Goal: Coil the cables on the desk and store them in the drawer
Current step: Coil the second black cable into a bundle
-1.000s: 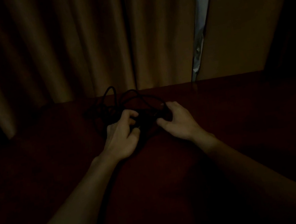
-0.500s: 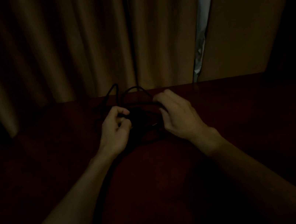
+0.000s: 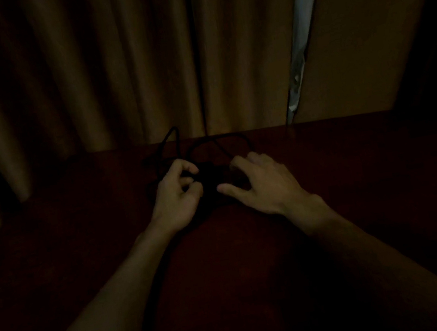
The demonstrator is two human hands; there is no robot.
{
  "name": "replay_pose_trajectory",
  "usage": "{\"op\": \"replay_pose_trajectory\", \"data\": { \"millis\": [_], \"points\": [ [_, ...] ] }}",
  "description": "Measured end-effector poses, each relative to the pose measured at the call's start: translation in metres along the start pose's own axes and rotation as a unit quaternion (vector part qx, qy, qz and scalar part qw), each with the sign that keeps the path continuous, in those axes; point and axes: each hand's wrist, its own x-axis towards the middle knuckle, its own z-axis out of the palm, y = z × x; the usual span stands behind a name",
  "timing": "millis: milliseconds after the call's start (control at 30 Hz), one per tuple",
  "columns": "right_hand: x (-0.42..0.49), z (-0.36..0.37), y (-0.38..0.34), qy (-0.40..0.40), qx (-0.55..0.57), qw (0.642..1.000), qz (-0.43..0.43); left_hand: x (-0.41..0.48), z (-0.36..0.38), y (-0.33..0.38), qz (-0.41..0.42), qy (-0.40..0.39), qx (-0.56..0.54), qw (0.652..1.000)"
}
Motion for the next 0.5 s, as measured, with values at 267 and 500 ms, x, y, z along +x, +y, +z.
{"op": "replay_pose_trajectory", "data": {
  "millis": [267,500],
  "points": [
    [0.002,-0.001,0.005,-0.064,-0.032,0.996,0.047,-0.002,0.001,0.006,-0.008,0.039,-0.011,0.999],
    [-0.002,-0.003,0.008,-0.039,0.025,0.998,0.05,-0.002,0.005,0.001,0.12,0.052,0.163,0.978]
  ]
}}
